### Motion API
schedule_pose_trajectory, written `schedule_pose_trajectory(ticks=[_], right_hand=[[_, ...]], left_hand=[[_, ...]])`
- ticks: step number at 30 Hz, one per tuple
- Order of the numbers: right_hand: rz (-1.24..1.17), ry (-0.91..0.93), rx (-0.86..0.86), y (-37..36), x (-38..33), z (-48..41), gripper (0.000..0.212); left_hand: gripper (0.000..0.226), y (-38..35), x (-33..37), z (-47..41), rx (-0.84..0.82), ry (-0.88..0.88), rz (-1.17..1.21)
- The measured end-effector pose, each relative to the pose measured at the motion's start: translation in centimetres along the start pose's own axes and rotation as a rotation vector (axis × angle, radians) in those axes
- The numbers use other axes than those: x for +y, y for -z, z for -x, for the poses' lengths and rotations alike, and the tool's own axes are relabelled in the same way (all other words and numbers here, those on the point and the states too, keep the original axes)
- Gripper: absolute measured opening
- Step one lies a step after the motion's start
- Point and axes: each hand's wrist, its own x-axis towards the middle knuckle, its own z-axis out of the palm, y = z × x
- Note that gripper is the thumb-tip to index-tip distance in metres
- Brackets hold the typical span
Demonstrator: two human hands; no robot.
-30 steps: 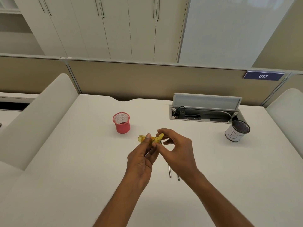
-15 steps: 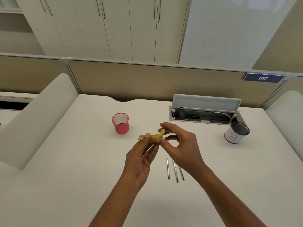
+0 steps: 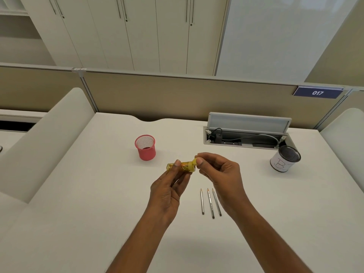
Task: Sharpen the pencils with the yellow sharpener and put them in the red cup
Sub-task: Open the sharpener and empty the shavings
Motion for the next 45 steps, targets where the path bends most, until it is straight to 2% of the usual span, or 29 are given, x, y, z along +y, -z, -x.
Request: schedule_pose_trajectory(ticks=[6,13,22,28,34,39,42,45], right_hand=[[-0.052,-0.045,0.021,-0.2,1.0,0.7,0.018],[-0.003,0.014,0.049,-0.5,1.4,1.0,0.019],[0.091,0.12,0.003,-0.6,2.1,1.5,0.025],[0.071,0.195,0.022,-1.4,2.7,1.9,0.027],[0.113,0.18,0.059,-1.7,3.3,2.2,0.028],[0.208,0.284,0.043,-1.9,3.0,2.5,0.042],[0.226,0.325,0.06,-2.0,2.5,2.4,0.047],[0.324,0.373,0.061,-1.6,1.8,2.3,0.059]], left_hand=[[0.03,0.0,-0.1,0.1,0.002,0.018,0.022],[0.029,0.0,-0.2,0.2,-0.002,0.03,0.033],[0.034,0.1,-0.1,0.4,-0.029,0.034,0.048],[0.025,0.4,-0.2,0.6,-0.045,0.068,0.051],[0.025,0.5,-0.3,0.7,-0.033,0.081,0.06],[0.034,0.1,-0.6,1.0,-0.116,0.126,0.105],[0.036,0.3,-1.0,1.1,-0.146,0.117,0.0],[0.048,0.9,-1.2,0.6,-0.07,0.014,-0.261]])
